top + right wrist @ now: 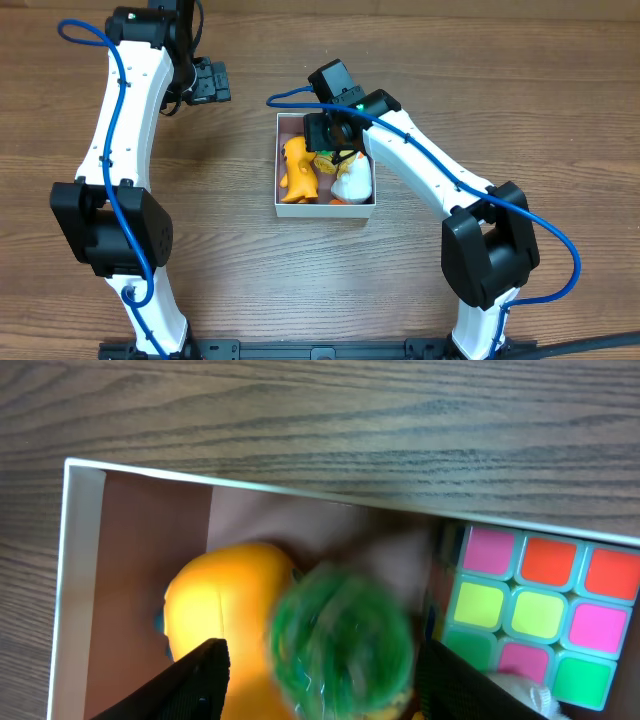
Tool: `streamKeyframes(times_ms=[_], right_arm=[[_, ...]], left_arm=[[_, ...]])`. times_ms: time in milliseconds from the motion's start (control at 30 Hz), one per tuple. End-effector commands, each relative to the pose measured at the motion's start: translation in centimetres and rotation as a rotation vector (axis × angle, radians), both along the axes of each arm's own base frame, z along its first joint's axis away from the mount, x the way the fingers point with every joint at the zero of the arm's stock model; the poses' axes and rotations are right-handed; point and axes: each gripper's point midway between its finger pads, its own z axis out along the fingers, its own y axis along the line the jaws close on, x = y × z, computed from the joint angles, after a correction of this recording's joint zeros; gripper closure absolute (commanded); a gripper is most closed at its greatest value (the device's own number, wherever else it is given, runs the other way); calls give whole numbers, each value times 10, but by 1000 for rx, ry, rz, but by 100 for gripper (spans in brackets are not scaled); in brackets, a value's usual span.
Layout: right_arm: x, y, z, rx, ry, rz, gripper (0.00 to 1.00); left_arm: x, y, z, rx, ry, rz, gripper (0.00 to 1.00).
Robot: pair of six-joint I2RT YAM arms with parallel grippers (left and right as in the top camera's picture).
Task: Pack container
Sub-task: 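Lower the green toy into the box beside the Rubik's cube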
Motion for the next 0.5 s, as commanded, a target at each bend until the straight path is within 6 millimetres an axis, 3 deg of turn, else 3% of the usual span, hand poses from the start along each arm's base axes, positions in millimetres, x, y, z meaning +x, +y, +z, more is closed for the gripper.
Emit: streamKeyframes(times_ms=[0, 300, 367, 467], right_arm=[[9, 6, 10, 20, -34, 1, 37], [11, 7, 13, 21, -45, 3, 28], [14, 3, 22, -1, -59, -9, 25], [28, -6, 64, -51, -125, -48, 18]], left_arm=[[1, -2, 7, -13, -19, 19, 0], [1, -1, 7, -13, -19, 19, 0], [1, -1, 7, -13, -19, 19, 0], [1, -1, 7, -13, -20, 19, 0]])
